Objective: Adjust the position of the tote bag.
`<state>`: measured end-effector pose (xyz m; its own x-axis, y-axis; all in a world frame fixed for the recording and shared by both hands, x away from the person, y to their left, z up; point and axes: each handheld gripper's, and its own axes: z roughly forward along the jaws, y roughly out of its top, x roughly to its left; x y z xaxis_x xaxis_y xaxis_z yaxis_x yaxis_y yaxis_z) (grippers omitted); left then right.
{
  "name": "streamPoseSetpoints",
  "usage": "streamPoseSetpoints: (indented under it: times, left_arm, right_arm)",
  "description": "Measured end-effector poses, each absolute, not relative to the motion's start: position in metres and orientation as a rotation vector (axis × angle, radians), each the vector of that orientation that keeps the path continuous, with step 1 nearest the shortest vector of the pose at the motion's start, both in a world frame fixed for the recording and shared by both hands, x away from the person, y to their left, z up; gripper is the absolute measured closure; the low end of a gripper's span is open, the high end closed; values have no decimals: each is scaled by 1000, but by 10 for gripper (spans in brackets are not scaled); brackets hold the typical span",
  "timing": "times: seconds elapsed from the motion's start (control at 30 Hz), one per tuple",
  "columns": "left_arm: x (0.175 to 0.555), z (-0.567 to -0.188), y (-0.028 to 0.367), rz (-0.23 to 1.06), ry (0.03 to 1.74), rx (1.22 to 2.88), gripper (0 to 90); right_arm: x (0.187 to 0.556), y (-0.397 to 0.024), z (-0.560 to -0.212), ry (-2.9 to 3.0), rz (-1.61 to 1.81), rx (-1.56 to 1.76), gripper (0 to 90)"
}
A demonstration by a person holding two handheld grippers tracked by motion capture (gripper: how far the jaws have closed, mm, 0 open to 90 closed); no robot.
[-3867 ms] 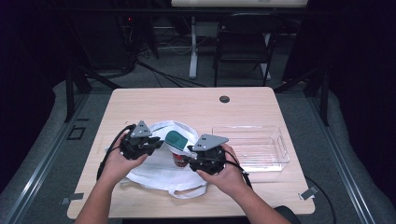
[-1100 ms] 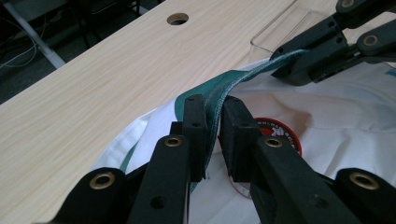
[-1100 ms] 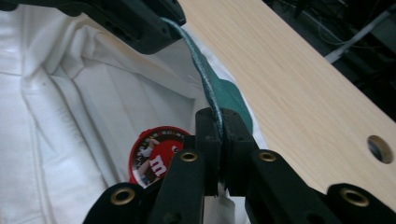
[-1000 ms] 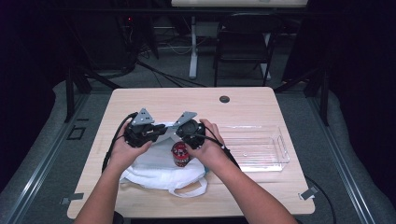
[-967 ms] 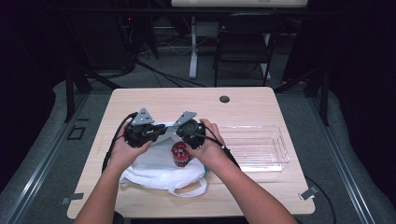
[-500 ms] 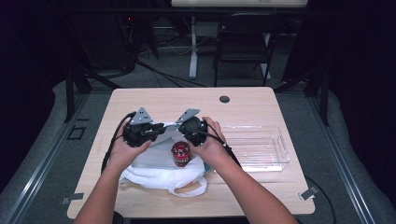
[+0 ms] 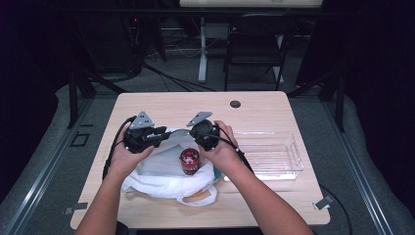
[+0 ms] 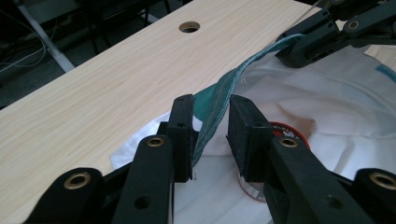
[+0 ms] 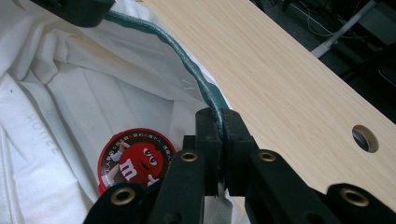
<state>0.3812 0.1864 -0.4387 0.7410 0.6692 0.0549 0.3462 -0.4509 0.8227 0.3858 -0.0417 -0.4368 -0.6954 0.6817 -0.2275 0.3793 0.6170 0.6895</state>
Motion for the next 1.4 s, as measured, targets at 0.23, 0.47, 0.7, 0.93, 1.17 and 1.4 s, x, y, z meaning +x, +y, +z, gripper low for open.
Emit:
streamPoseSetpoints:
  times: [0.23,0.47,0.7,0.93,1.17,1.4]
  left_arm:
    - [383,-438,196,472,790,2058,675]
    - [383,-438,206,467,822,2056,630]
    - [381,-440,217,477,855,2053,594]
    - [381,-445,228,487,889,2057,568]
    - [382,-449,232,482,910,2065,548]
    - [382,-453,235,483,926,2080,550]
  right_arm:
    - [389,-44,-438,2369,865,854,874]
    - [392,-47,-439,2371,867,866,873]
    - [395,-51,-440,2375,875,872,873]
    - [397,-54,-441,2380,878,876,873]
    - [399,-57,-441,2384,886,882,872]
    - [401,-59,-443,2378,900,891,873]
